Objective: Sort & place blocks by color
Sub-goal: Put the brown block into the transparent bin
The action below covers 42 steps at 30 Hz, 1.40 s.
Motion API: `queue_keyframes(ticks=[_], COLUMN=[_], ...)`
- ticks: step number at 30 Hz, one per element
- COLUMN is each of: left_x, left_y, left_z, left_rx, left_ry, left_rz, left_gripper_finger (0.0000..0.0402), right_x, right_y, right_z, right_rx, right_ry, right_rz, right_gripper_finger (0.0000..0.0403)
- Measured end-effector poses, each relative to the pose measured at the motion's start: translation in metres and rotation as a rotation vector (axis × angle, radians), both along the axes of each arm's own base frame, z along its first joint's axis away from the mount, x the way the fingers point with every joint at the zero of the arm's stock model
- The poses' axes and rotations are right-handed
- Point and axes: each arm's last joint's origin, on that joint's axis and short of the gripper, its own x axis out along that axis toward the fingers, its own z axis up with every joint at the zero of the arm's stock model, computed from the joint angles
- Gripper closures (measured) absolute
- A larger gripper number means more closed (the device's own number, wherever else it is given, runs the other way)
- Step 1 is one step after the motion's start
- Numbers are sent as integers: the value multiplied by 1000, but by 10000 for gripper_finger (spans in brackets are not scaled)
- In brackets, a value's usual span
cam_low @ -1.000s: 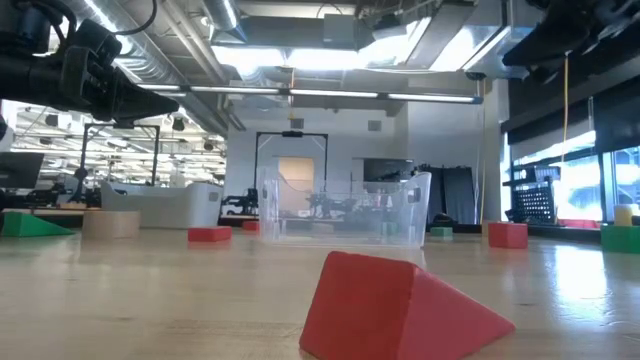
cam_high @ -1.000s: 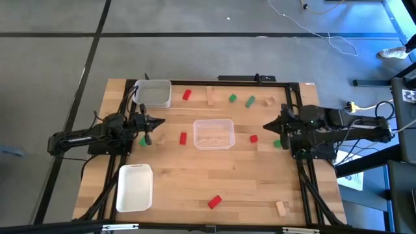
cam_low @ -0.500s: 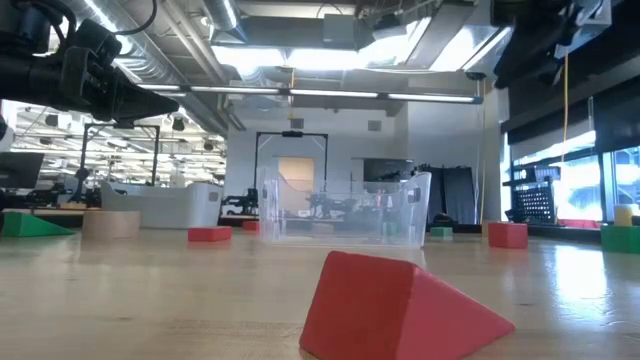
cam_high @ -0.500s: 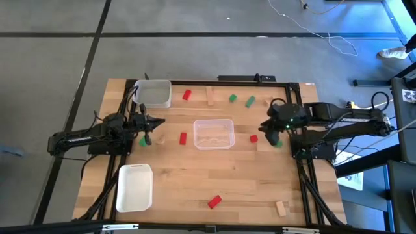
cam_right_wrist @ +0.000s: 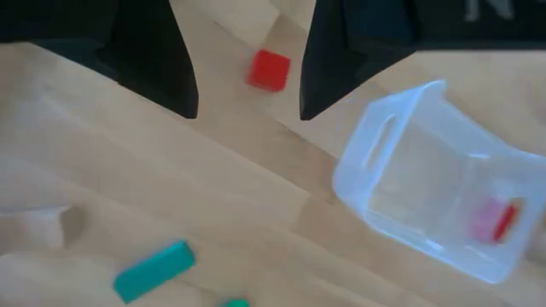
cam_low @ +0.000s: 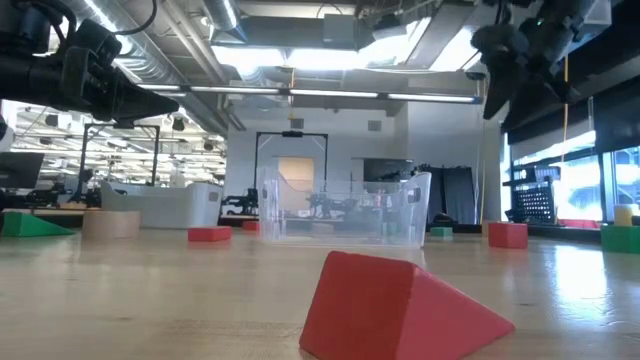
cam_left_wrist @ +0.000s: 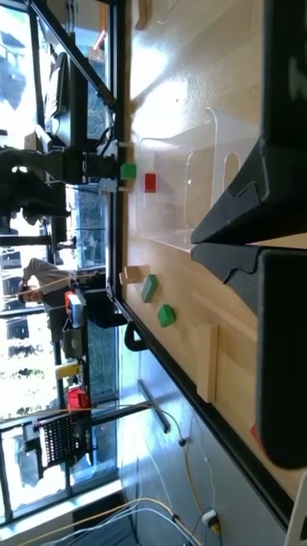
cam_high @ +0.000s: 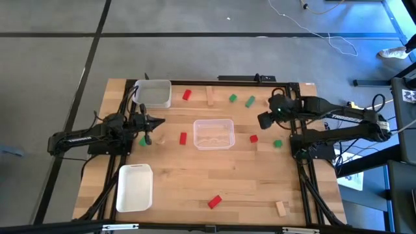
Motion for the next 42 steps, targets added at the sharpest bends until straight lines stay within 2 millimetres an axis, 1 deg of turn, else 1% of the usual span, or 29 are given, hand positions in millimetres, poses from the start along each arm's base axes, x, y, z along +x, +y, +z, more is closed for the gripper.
queue_keyframes(ticks=[3,8,10,14,17,20,25,30,33,37,40,42], left_x=[0,0,0,-3,-5,-6,-4,6,15,29,39,45], left_y=[0,0,1,1,1,1,1,3,5,9,12,13], left_z=[0,0,3,15,25,36,61,81,92,105,114,120], left_rx=[0,-20,2,4,2,-5,-6,-13,-26,-43,-47,-40], left_ry=[0,-10,-26,-54,-27,14,24,66,136,242,274,281], left_rz=[0,-19,17,40,56,59,60,59,68,93,102,101], left_gripper_finger=[401,401,401,401,401,401,401,401,401,401,401,401], right_x=[2,3,4,6,8,9,10,13,14,11,11,11], right_y=[-11,-28,-34,-47,-57,-70,-89,-108,-118,-127,-134,-139], right_z=[-4,-13,-16,-24,-32,-42,-57,-68,-74,-85,-93,-98], right_rx=[-3,69,65,49,51,78,108,87,58,81,96,74], right_ry=[39,73,106,174,232,277,329,336,357,400,422,442], right_rz=[-20,-70,-65,-21,-2,-36,-71,-92,-103,-134,-154,-173], right_gripper_finger=[199,199,199,199,199,199,199,199,199,199,199,199])
